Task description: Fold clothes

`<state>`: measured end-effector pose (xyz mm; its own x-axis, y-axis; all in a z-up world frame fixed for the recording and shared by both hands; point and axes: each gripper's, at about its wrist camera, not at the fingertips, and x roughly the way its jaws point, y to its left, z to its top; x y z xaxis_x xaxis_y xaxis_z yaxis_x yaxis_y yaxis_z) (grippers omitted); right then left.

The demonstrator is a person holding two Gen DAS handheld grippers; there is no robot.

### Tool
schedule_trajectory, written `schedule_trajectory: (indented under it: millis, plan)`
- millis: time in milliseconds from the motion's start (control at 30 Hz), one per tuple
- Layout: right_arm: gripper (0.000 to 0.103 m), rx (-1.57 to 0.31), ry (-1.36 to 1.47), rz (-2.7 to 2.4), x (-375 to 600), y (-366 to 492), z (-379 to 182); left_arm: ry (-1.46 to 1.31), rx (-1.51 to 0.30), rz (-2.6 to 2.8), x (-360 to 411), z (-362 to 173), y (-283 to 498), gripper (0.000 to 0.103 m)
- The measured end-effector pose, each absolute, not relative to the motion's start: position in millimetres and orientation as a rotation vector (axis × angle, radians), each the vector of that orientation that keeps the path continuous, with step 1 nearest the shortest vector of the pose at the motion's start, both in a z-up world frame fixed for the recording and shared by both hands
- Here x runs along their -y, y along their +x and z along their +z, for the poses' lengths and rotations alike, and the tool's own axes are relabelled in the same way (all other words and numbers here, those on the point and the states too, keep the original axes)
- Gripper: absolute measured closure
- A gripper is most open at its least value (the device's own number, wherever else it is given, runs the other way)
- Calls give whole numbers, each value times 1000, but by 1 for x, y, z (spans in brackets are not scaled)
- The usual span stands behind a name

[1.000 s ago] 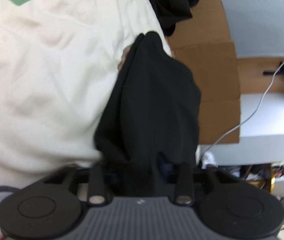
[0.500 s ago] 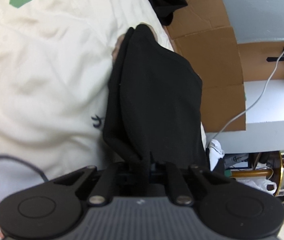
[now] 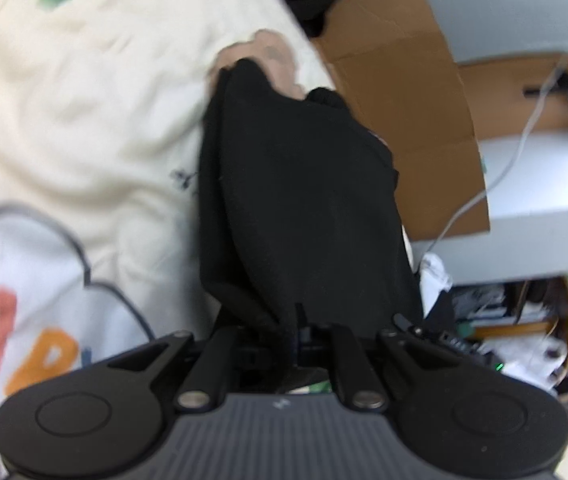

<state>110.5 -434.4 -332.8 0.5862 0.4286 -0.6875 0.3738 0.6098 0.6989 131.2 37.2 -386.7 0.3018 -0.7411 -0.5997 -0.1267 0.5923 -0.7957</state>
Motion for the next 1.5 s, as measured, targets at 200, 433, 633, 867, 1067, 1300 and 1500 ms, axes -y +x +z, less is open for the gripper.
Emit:
schedule_trajectory:
  millis: [200, 433, 633, 867, 1067, 1300, 1500]
  plan:
    - [89, -1006, 981, 31, 436, 110, -341, -862, -1236, -446, -43, -398, 149, 89]
    - [49, -1028, 939, 8, 440, 109, -343, -802, -1251, -392, -64, -402, 149, 65]
    - [39, -990, 860, -32, 453, 111, -332, -738, -1187, -352, -85, -386, 153, 63]
    - [39, -945, 766, 9, 456, 134, -313, -725, -1110, -340, -102, -381, 177, 56]
    - [31, -945, 715, 63, 450, 162, -309, -692, -1077, -356, -94, -377, 203, 53]
    - [30, -964, 685, 124, 440, 195, -316, -658, -1067, -418, -78, -377, 227, 50]
    - [30, -968, 655, 179, 431, 219, -320, -691, -1063, -407, -67, -392, 235, 46]
